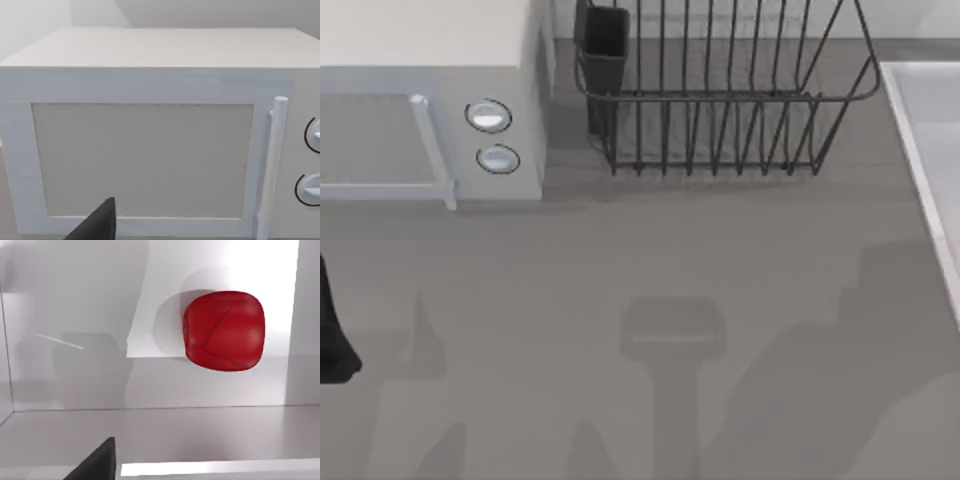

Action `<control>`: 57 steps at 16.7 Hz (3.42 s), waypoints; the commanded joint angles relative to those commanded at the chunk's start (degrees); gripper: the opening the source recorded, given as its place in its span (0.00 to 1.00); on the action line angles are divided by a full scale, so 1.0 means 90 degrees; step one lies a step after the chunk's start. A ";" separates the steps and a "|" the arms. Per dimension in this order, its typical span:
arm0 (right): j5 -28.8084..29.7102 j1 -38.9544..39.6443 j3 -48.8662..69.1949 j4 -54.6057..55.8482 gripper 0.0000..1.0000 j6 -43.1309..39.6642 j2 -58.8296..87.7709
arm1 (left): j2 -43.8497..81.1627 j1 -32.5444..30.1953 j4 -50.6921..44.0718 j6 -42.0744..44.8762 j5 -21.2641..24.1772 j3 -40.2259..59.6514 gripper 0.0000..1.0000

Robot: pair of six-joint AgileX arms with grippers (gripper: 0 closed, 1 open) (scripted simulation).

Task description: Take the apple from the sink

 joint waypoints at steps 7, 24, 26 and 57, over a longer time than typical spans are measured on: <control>0.0001 -0.0264 0.0983 -0.0673 1.00 -0.0252 0.1364 | 0.0000 0.0000 0.0000 0.0000 0.0000 0.0000 1.00; 0.0019 -0.0255 -0.0201 0.2459 1.00 -0.0218 0.3309 | 0.0000 0.0000 0.0000 0.0000 0.0000 0.0000 1.00; 0.0019 -0.0255 -0.0204 0.2466 1.00 -0.0218 0.3315 | 0.0000 0.0000 0.0000 0.0000 0.0000 0.0000 1.00; -0.0099 -0.0278 0.1084 0.0723 0.00 -0.0190 0.2552 | 0.0000 0.0000 0.0000 0.0000 0.0000 0.0000 1.00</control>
